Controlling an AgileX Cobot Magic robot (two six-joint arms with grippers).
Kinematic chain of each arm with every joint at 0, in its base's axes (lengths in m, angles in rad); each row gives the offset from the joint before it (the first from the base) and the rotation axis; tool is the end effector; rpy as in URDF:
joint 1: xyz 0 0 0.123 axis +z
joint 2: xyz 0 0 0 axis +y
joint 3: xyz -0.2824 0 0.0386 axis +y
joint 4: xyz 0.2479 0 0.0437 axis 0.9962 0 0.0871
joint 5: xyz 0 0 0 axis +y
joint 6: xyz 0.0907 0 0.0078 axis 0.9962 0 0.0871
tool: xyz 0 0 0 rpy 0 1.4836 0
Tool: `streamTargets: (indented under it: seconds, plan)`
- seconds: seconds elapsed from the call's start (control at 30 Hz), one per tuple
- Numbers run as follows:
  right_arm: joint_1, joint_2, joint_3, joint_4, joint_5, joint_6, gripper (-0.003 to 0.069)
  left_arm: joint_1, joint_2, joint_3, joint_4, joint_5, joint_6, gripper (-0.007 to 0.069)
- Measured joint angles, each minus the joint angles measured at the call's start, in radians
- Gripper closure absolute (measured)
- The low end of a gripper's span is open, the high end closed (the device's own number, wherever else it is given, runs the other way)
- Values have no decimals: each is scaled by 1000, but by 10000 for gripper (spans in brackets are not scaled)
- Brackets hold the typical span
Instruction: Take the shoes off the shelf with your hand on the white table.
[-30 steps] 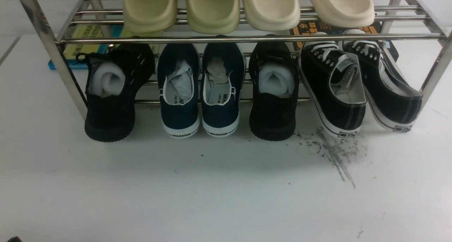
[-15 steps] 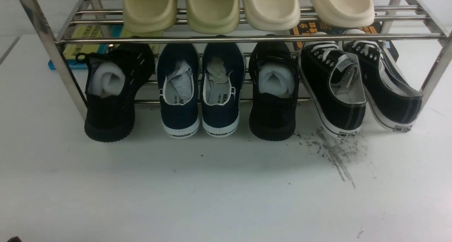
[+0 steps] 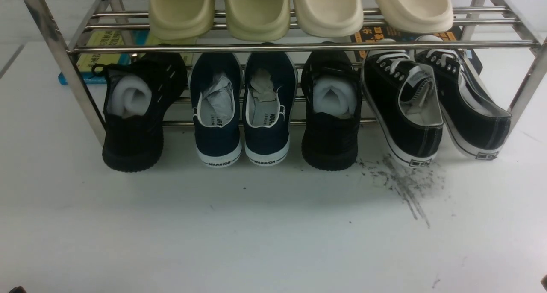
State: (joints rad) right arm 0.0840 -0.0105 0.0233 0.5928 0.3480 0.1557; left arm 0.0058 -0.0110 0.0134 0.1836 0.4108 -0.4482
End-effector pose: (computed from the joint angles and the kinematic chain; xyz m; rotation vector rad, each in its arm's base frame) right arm 0.0512 0.0218 0.1797 0.4410 1.7938 0.7416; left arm 0.0513 0.0070 0.1729 -0.3182 1.8645 -0.1180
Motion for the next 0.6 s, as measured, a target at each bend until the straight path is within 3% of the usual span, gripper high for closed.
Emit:
streamTargets:
  seconds: [0.13, 0.4, 0.57, 0.6]
  plan:
    - [0, 0, 0, 168, -28, 7, 421, 0, 0, 0, 0, 0, 0, 385]
    - [0, 0, -19, 202, -97, -41, 440, 0, 0, 0, 0, 0, 0, 385]
    - [0, 21, -176, 193, -129, -228, 551, 0, 0, 0, 0, 0, 0, 385]
    - [0, 71, -259, 179, -124, -342, 618, 0, 0, 0, 0, 0, 0, 385]
